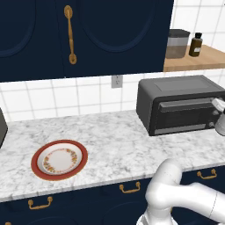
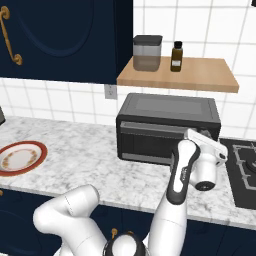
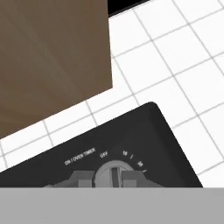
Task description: Pick up the kebab skewer and baguette bread, and place them inside the toaster oven. Close the toaster oven door and start by setting the timer.
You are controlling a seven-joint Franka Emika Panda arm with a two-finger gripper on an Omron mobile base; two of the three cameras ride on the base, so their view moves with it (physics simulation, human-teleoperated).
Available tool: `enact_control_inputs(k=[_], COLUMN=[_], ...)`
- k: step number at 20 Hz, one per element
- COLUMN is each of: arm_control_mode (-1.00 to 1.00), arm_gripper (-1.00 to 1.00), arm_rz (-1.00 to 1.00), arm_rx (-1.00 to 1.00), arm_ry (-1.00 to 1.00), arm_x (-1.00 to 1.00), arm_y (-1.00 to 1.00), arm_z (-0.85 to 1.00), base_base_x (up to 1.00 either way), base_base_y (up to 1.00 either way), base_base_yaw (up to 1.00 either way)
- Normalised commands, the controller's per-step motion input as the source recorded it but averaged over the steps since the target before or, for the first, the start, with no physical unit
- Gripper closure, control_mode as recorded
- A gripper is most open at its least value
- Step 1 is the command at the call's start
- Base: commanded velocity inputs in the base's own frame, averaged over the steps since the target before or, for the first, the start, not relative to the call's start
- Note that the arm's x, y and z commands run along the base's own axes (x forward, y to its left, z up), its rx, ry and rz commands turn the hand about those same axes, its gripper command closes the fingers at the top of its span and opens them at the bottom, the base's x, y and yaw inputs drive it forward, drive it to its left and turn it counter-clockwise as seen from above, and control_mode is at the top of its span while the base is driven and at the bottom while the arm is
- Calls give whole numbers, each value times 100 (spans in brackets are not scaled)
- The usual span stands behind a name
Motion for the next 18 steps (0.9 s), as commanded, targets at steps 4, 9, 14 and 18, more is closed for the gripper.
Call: enact_control_inputs(k=[4,9,14,18], arm_control_mode=[-100,-100,-100,-100], arm_gripper=[100,100,100,100], arm_rz=[0,0,0,0], arm_rx=[17,18,19,20], arm_ry=[0,1,3,2], arm_x=[24,24,25,22], arm_y=[23,20,17,16], arm_z=[0,0,0,0], base_base_x=[0,0,0,0], base_base_y=[0,0,0,0], base_base_yaw=[0,0,0,0])
